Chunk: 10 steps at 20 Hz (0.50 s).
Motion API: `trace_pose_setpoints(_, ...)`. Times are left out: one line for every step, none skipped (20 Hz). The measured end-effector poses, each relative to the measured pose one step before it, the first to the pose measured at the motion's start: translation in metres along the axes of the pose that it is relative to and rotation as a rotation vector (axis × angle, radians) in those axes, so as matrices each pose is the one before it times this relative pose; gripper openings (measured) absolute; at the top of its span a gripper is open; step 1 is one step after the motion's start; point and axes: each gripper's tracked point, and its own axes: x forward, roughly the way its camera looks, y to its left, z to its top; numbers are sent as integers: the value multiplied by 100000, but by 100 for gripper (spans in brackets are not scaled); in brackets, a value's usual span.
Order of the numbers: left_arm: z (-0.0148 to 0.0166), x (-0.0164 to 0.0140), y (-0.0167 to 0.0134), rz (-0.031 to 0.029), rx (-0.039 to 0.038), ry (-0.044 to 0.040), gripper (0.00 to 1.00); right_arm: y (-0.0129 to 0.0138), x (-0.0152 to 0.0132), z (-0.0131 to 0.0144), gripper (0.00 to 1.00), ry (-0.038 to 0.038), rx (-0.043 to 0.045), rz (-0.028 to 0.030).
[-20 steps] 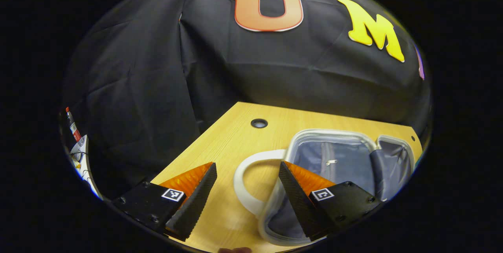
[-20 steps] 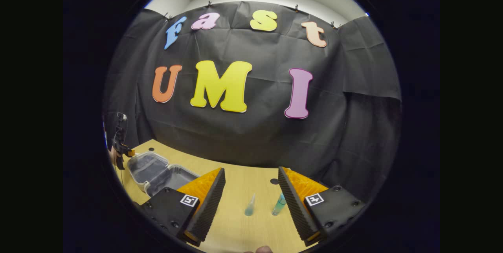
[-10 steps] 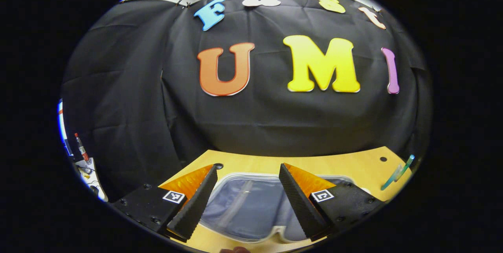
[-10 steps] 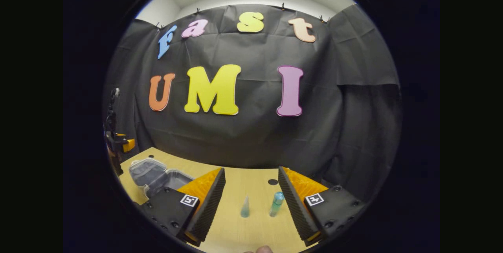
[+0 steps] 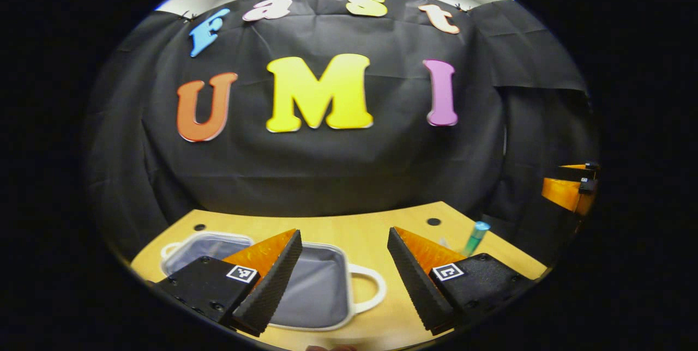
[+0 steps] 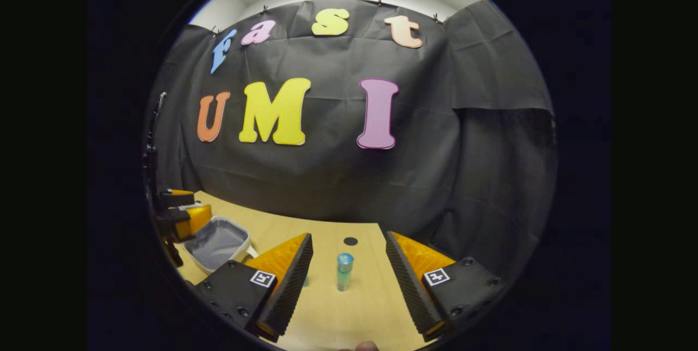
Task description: First open the suitcase, pack the skin care products into it, and then close the suitcase.
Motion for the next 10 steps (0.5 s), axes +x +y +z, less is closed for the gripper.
trace_pose_setpoints(-1203,675,-2096,-3394,-1310,2268,100,-889,-76,-335,80,1357,-292,-88)
trace_pose_setpoints(-1036,665,-2002,-2383,-251,1979,100,-793,-81,-249,80,924,-85,-103)
trace_pose_setpoints(-1189,795,-2013,-2180,310,1729,100,-1070,-93,-465,80,1005,-577,-444)
trace_pose_setpoints(-1003,685,-1501,-1674,595,2218,100,-805,-27,-417,80,797,-342,-351)
trace_pose_setpoints(-1015,960,-1448,-1825,26,2382,100,-1031,-35,-477,80,1227,-488,-714)
trace_pose_setpoints(-962,744,-1156,-1238,-380,2639,100,-889,43,-714,80,2116,14,-38)
trace_pose_setpoints(-934,1471,-894,-850,231,1901,100,-797,70,-597,80,1855,-32,-36)
trace_pose_setpoints(-1035,1474,-609,403,249,2344,100,-967,22,-580,80,1422,-472,-594)
trace_pose_setpoints(-479,1009,-181,335,59,1461,100,-749,33,-306,80,951,-221,-504)
trace_pose_setpoints(-820,1171,-11,1182,677,1809,100,-735,53,20,79,537,553,-39)
